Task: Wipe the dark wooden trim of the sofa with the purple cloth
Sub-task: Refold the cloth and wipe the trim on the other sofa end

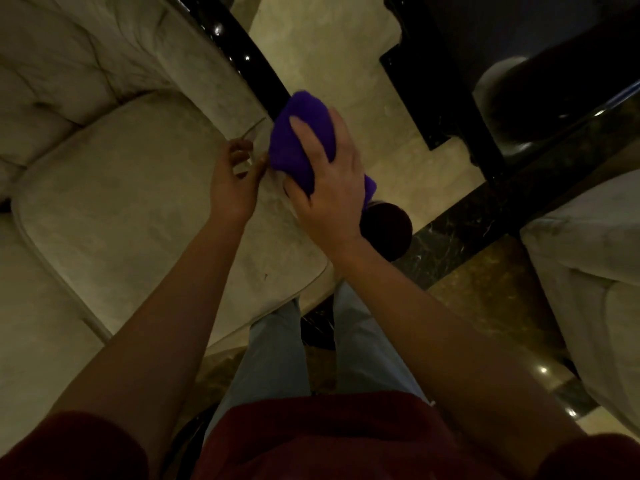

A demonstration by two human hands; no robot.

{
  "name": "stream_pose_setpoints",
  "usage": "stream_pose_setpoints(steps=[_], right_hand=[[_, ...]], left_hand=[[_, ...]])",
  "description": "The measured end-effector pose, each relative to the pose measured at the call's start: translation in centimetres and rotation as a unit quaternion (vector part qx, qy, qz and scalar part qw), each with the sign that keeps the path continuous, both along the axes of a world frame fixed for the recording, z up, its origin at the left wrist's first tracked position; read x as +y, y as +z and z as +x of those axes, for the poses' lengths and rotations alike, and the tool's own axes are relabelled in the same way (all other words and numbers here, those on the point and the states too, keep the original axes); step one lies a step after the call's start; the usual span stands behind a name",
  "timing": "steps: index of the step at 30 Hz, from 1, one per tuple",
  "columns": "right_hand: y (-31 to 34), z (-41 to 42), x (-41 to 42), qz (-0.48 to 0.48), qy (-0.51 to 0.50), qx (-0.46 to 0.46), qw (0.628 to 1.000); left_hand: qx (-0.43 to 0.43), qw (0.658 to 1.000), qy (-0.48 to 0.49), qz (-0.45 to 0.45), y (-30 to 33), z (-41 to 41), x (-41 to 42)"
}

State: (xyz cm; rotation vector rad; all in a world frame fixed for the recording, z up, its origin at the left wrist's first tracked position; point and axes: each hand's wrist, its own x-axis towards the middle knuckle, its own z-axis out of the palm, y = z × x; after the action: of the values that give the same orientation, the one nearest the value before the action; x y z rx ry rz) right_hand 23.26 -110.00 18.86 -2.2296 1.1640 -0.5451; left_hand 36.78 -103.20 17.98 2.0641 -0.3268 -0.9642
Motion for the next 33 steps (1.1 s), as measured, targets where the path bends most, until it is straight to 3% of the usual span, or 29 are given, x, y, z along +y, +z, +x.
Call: stream_pose_setpoints(steps=[8,12,15,20,24,27,33], right_hand=[[-1.3,-12.9,3.3,-0.062,0.092,0.174,0.979],[0.0,-18.0,4.6,0.014,0.030,0.202,0.979],[-0.1,-16.1,5.1,0.056,-0.014,0.172,0.983],[-1.7,-8.0,5.3,0.026,-0.047,0.102,0.993],[-1.8,-3.3,4.1,0.012,-0.060,0.030,0.998],[-1.8,-1.3,2.7,-0.017,-0.046,0.036,0.998],[-0.4,1.5,0.9,-0.050,-0.019,0.064,0.997]], left_hand=[[-0.024,0.997,0.069,-0.011,-0.6,-2.7,0.1],[-0.025,0.995,0.089,-0.039,-0.6,-4.6,0.3],[-0.027,0.994,0.096,-0.044,-0.9,-4.8,0.2],[-0.031,0.995,0.081,-0.044,-1.3,-3.3,0.6],[-0.059,0.988,0.128,-0.071,-1.1,-0.1,0.0],[-0.093,0.981,0.146,-0.092,-0.7,2.8,-1.8],[-0.207,0.976,0.058,-0.041,-1.6,6.9,-4.6]])
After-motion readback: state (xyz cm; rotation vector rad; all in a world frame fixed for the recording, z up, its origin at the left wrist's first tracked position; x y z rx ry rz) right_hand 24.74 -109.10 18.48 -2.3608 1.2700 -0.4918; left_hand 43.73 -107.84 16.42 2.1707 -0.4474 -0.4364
